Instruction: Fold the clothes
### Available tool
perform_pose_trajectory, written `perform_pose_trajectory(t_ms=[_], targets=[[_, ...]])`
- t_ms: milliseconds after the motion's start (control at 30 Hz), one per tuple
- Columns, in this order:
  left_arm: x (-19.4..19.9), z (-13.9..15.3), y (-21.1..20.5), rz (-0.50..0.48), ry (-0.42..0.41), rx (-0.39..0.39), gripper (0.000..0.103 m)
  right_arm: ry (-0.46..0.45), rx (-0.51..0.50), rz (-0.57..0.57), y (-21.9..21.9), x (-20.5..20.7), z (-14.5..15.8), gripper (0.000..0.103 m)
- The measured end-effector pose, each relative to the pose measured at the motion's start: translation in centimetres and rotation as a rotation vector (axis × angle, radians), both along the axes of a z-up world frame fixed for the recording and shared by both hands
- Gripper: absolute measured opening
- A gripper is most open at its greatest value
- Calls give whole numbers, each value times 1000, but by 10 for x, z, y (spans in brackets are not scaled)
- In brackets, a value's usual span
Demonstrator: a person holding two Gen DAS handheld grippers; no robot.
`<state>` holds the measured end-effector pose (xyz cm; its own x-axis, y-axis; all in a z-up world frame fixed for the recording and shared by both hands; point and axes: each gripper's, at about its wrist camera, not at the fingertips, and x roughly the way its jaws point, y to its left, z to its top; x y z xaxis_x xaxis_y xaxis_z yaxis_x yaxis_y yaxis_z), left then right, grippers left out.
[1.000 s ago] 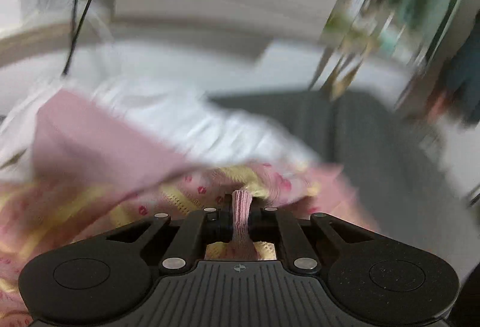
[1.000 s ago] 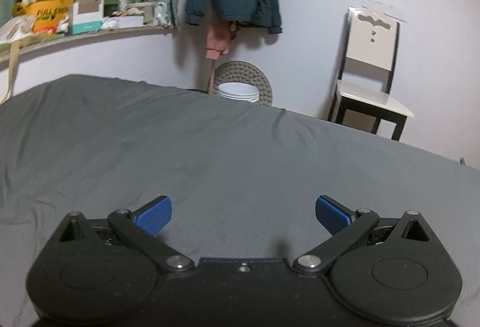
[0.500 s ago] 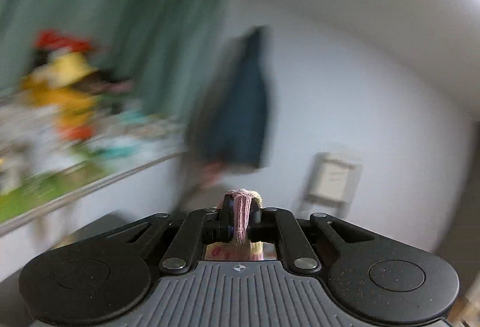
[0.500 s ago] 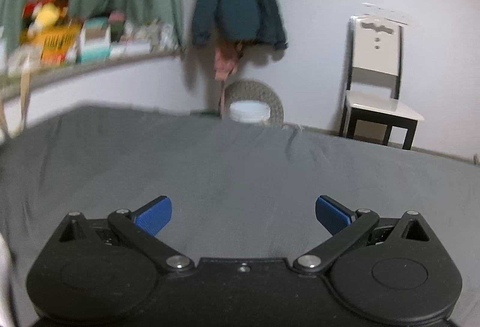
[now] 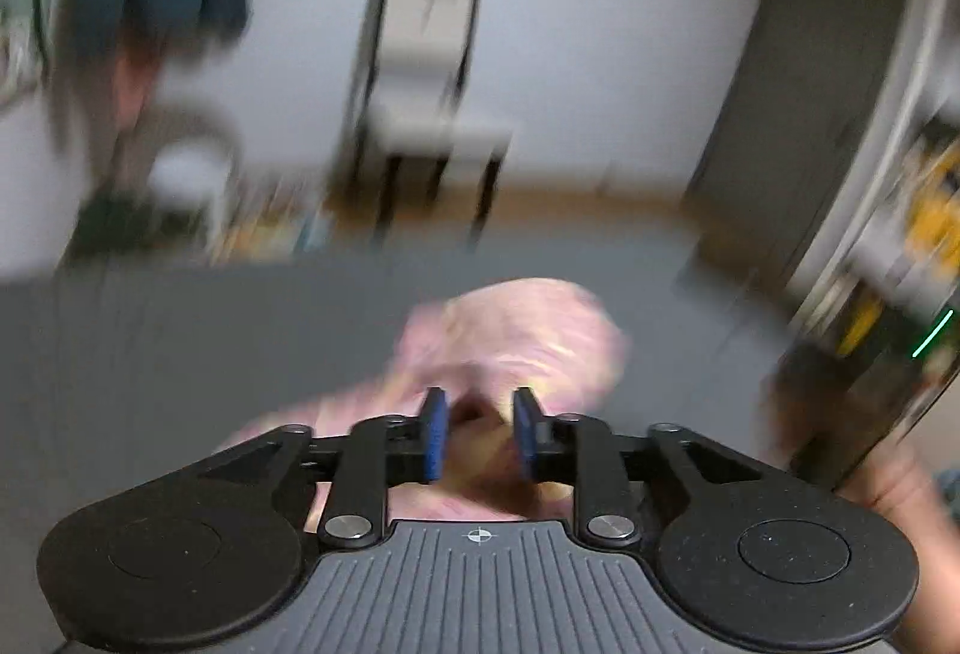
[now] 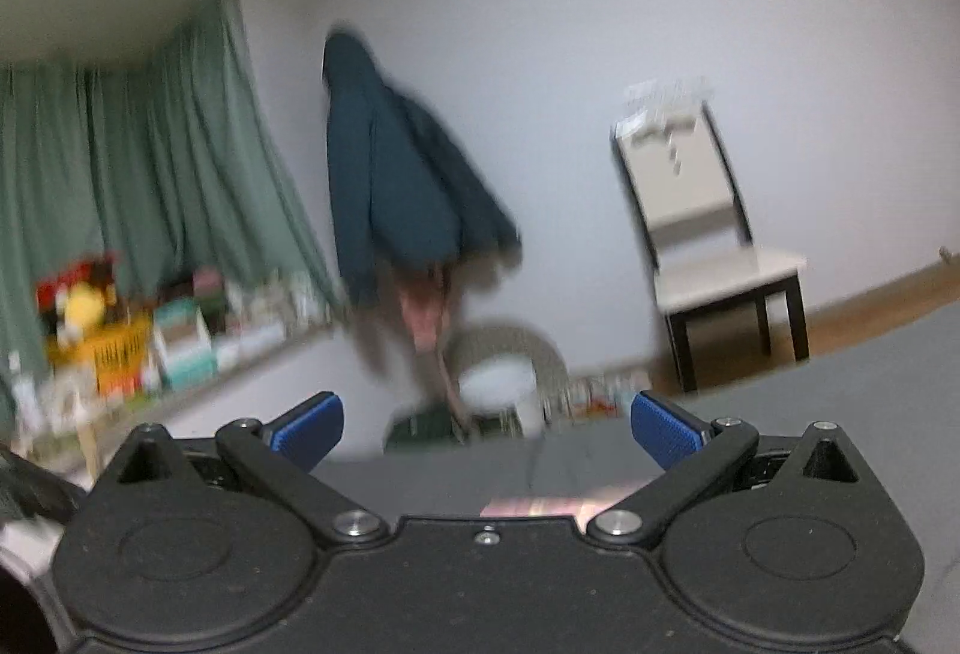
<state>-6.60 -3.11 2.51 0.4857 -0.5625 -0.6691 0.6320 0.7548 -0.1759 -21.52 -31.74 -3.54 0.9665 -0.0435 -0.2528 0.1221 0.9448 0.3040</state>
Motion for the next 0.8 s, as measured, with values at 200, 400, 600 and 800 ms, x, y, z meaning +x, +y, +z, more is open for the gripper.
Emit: perform_pose_trajectory(t_ms=[200, 400, 600, 800], targets=[[18, -64, -3, 83, 113, 64, 66, 364, -220, 226, 46, 43, -30, 85], [35, -65, -15, 68, 13, 36, 79, 405, -365, 302, 97, 56, -49, 74], [35, -89, -42, -107, -207, 278, 78, 436, -296, 362, 100, 66, -46, 18], [44, -90, -40, -103, -122, 283, 56, 503, -301, 130, 40, 53, -19, 11]])
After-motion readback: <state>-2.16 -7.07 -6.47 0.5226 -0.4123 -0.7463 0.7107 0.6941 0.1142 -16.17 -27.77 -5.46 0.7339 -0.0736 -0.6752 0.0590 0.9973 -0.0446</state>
